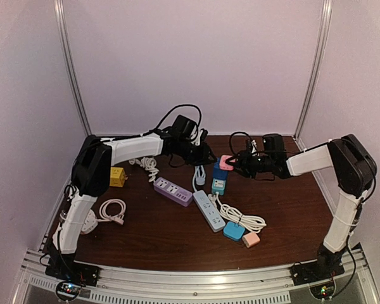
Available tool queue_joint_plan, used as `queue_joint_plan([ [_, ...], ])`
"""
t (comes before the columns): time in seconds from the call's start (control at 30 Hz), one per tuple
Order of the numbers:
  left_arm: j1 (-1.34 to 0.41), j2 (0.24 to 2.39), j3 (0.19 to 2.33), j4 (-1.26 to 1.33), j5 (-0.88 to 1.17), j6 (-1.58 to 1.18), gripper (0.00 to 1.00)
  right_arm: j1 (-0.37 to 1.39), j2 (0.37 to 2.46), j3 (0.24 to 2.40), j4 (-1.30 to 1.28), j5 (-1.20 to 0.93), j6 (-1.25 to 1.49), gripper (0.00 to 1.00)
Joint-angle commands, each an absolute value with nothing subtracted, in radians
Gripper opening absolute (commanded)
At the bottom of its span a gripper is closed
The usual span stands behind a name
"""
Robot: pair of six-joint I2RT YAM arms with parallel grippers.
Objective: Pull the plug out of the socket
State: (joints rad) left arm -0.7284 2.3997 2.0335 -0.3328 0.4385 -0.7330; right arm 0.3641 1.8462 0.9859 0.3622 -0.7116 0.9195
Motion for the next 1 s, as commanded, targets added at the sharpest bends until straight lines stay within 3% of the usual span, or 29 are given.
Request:
queue_joint_plan([
  [0.0, -0.733, 2.428, 2.072, -0.364, 0.441, -0.727, 0.30, 0.356, 1.871, 0.976, 0.432, -0.748, 0.952, 0.38],
  [0.67, -0.744, 2.469, 2.091, -0.448, 0.393, -0.709, 0.31, 0.348, 1.928, 0.943, 0.623, -0.834, 1.105, 0.03],
  [0.97, -0.757, 2.481, 2.092, -0.532, 0.316, -0.678, 0.30, 0.345, 1.949, 0.895, 0.875, -0.872, 1.301, 0.00],
])
